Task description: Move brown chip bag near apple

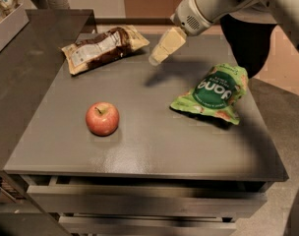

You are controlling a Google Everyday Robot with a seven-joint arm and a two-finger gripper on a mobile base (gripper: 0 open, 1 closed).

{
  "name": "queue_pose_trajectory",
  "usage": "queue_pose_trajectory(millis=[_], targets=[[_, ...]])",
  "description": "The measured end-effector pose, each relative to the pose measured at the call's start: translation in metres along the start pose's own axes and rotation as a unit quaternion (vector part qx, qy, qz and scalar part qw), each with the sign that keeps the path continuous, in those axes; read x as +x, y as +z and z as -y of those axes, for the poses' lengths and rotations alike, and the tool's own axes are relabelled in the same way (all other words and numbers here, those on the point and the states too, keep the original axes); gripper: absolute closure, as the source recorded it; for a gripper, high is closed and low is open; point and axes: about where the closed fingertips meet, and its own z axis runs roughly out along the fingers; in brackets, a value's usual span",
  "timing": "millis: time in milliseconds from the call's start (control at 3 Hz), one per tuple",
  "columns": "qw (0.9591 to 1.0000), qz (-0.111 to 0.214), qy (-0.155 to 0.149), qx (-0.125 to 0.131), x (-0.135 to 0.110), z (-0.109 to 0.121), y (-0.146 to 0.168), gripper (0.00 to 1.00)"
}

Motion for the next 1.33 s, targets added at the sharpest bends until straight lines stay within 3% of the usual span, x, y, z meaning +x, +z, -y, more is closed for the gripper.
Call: queue_pose_trajectory(millis=[667, 1333], targets=[[0.9980, 0.015, 0.031, 0.053, -0.005, 0.020, 0.039, 0.00], [0.9954, 0.029, 0.050, 0.076, -0.009, 0.034, 0.062, 0.00]])
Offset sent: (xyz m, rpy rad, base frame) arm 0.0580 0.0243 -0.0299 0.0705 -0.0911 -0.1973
